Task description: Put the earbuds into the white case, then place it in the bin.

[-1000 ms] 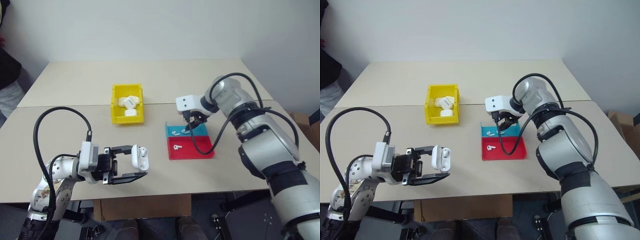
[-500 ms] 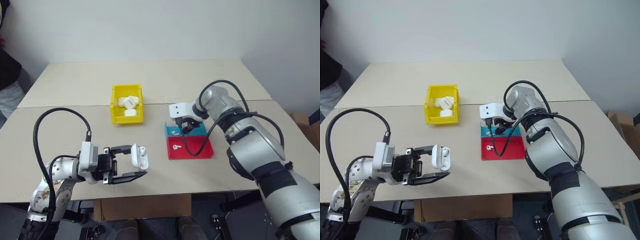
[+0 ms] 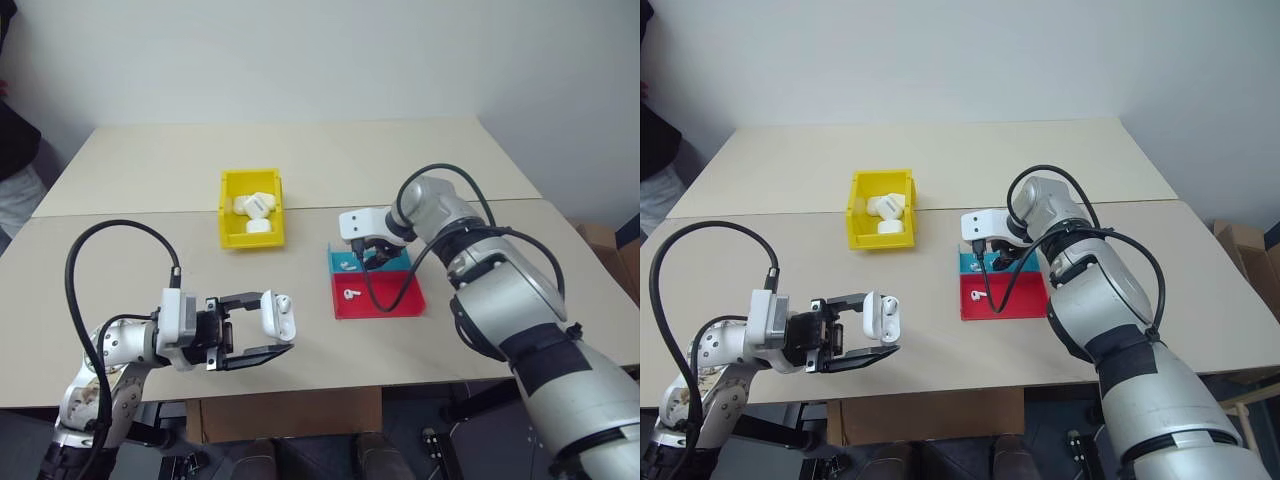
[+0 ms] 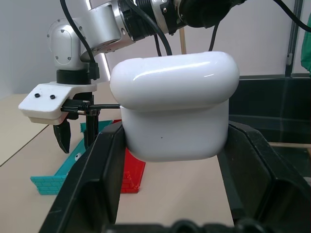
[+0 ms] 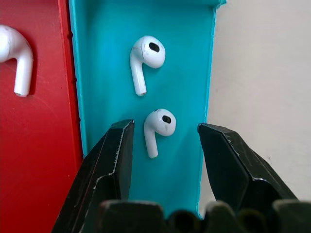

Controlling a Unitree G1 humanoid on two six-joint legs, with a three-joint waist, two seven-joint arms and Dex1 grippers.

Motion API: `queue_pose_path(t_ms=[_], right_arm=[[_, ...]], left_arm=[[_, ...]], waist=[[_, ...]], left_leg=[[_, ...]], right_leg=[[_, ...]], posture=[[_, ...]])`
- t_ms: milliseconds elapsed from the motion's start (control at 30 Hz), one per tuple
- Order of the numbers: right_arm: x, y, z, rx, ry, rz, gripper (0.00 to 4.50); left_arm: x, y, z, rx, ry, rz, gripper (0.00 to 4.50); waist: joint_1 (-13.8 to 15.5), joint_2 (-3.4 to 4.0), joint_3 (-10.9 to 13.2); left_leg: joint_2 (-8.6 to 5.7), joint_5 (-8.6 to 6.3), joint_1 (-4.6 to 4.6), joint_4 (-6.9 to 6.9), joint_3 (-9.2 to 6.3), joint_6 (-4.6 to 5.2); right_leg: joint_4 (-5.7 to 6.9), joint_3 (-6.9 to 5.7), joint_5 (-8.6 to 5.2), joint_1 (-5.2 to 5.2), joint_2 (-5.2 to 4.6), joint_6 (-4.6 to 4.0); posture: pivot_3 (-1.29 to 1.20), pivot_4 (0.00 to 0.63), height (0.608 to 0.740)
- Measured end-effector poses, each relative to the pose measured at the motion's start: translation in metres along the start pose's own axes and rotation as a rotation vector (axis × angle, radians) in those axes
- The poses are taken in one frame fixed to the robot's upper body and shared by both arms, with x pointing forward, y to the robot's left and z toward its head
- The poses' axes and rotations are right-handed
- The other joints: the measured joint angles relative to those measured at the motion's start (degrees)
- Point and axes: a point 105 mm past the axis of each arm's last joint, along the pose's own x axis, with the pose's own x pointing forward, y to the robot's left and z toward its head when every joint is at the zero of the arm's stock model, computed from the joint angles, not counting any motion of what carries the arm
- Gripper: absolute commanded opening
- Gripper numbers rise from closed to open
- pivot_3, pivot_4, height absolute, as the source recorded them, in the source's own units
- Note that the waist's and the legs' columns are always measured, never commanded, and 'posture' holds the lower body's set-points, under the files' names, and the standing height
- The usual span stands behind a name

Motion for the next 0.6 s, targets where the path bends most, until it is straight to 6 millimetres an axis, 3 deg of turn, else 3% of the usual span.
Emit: queue_pose_path(t_ms=[467,600], right_arm=[[0.0038,0.0014,-0.0016,0.004,0.009,-0.004,2.54],[0.0061,0.0036,-0.0039,0.010,0.012,0.003,1.66]], left_arm=[[-0.0009,-0.0018,-0.0018,-0.010,0.004,0.010,2.78],[-0.0009,-0.0013,-0.0017,-0.009,0.004,0.015,2.78]], waist=[[0.0,0.00,0.0],[0.0,0.00,0.0]], left_leg=[[0.00,0.00,0.00,0.00,0.00,0.00],[0.00,0.00,0.00,0.00,0.00,0.00]], right_leg=[[0.01,0.00,0.00,0.00,0.00,0.00],[0.01,0.00,0.00,0.00,0.00,0.00]], posture=[[0.00,0.150,0.740],[0.00,0.150,0.740]])
